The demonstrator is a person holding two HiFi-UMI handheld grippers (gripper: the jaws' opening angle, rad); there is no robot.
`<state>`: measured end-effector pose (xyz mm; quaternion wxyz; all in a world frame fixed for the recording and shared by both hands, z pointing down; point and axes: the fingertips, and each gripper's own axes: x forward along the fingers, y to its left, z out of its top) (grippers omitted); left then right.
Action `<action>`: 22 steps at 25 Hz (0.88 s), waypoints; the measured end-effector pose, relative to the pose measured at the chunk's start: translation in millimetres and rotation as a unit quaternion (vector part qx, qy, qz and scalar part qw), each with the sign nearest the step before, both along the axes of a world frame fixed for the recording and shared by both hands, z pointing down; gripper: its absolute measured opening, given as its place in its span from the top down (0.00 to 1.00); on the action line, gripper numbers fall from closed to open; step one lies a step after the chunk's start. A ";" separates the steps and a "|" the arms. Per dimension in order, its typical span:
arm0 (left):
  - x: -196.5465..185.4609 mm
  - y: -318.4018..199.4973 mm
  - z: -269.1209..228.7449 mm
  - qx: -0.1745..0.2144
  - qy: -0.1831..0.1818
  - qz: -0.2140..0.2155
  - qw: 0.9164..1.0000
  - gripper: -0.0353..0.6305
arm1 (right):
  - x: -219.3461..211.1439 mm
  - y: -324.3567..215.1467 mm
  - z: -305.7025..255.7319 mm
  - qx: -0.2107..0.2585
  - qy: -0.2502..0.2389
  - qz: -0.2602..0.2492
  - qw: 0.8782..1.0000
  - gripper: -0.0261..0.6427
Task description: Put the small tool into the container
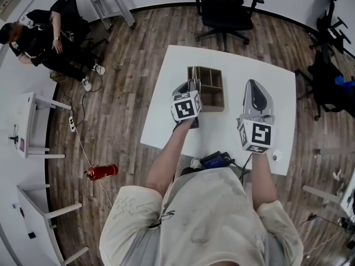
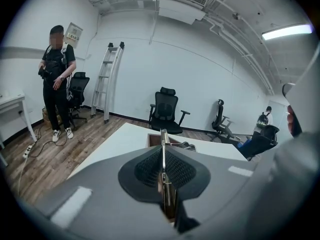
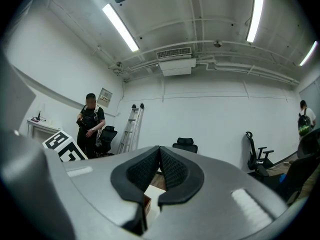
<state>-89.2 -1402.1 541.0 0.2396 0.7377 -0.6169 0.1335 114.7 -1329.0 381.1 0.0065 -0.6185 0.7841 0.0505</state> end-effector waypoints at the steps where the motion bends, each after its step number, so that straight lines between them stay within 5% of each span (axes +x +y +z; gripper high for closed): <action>1: 5.0 0.7 1.5 -0.004 0.003 -0.002 1.000 0.91 | 6.3 0.9 0.3 0.000 0.000 0.000 1.000 0.95; 22: 3.4 -6.7 45.0 -0.051 -0.001 -0.004 0.999 0.91 | 5.2 2.1 23.2 -0.003 0.001 -0.001 1.000 0.95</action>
